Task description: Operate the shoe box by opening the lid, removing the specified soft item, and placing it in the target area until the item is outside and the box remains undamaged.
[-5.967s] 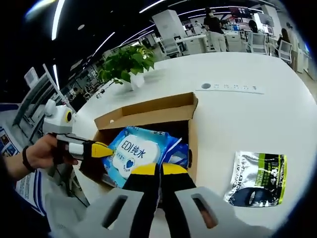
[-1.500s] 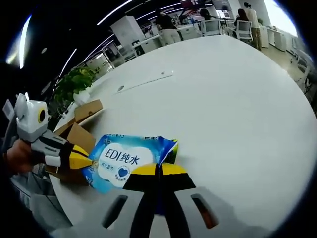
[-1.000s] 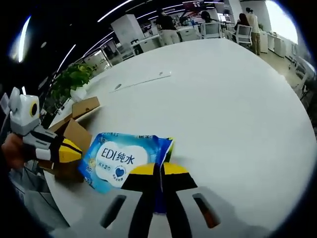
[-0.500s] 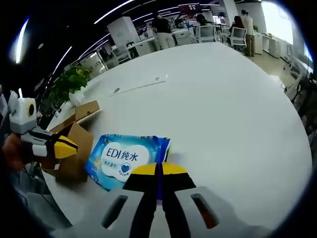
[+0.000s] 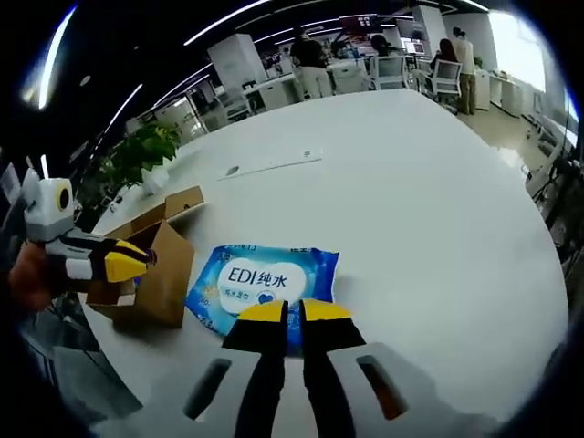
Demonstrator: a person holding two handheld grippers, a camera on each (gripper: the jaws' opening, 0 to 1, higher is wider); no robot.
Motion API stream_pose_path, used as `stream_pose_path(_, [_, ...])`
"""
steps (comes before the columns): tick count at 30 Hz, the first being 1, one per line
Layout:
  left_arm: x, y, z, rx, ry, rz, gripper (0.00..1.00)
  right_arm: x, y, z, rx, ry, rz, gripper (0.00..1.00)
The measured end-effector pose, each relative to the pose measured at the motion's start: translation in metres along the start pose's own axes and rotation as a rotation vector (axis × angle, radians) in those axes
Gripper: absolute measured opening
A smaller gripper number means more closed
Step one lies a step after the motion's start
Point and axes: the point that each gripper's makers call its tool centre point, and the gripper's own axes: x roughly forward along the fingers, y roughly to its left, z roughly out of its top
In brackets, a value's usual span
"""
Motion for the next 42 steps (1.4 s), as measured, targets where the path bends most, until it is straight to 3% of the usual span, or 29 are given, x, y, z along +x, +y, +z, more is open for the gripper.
stream_pose_path(7, [-0.024, 0.019, -0.008, -0.012, -0.041, 0.038, 0.18, -0.003, 0.021, -0.006, -0.017, 0.006, 0.027, 0.08])
stream_pose_path(10, [-0.035, 0.025, -0.005, -0.029, -0.109, 0.025, 0.2, -0.002, 0.029, -0.007, -0.03, 0.01, 0.028, 0.07])
stream_pose_path(13, [-0.046, 0.033, -0.008, -0.023, -0.131, 0.038, 0.21, 0.0, 0.04, -0.007, -0.043, 0.013, 0.039, 0.07])
stream_pose_path(24, [-0.074, 0.068, -0.031, -0.07, -0.141, 0.06, 0.22, 0.015, 0.081, -0.006, -0.111, 0.039, 0.099, 0.12])
stream_pose_path(29, [-0.091, 0.087, -0.042, -0.091, -0.158, 0.083, 0.23, 0.024, 0.111, 0.0, -0.147, 0.045, 0.149, 0.15])
stream_pose_path(42, [-0.134, 0.126, -0.07, -0.135, -0.237, 0.136, 0.26, 0.049, 0.19, -0.006, -0.262, 0.089, 0.264, 0.25])
